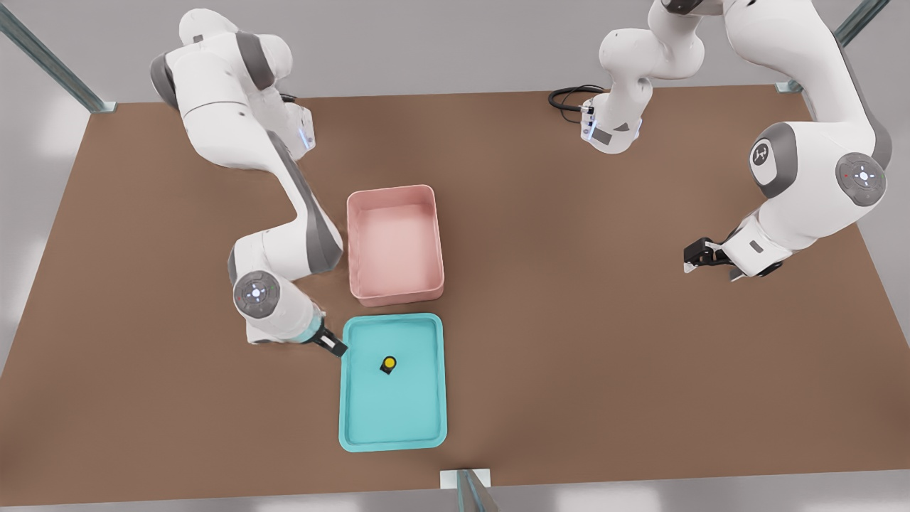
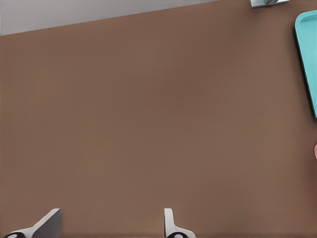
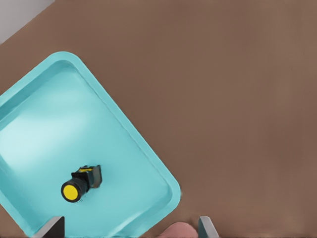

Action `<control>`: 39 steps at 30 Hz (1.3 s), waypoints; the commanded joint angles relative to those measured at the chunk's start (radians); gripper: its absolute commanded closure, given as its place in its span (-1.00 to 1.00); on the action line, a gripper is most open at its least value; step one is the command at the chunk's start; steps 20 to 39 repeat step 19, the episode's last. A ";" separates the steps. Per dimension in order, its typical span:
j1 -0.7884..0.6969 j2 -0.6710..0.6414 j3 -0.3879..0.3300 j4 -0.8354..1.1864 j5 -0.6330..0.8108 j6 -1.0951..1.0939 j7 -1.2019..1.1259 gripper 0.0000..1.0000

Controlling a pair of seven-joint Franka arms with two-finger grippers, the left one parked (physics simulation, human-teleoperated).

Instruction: The left arm remains still, and the right arm places the button from the box into the tray

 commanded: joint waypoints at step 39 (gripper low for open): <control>-0.181 -0.304 0.006 -0.341 0.003 -0.109 -0.884 -1.00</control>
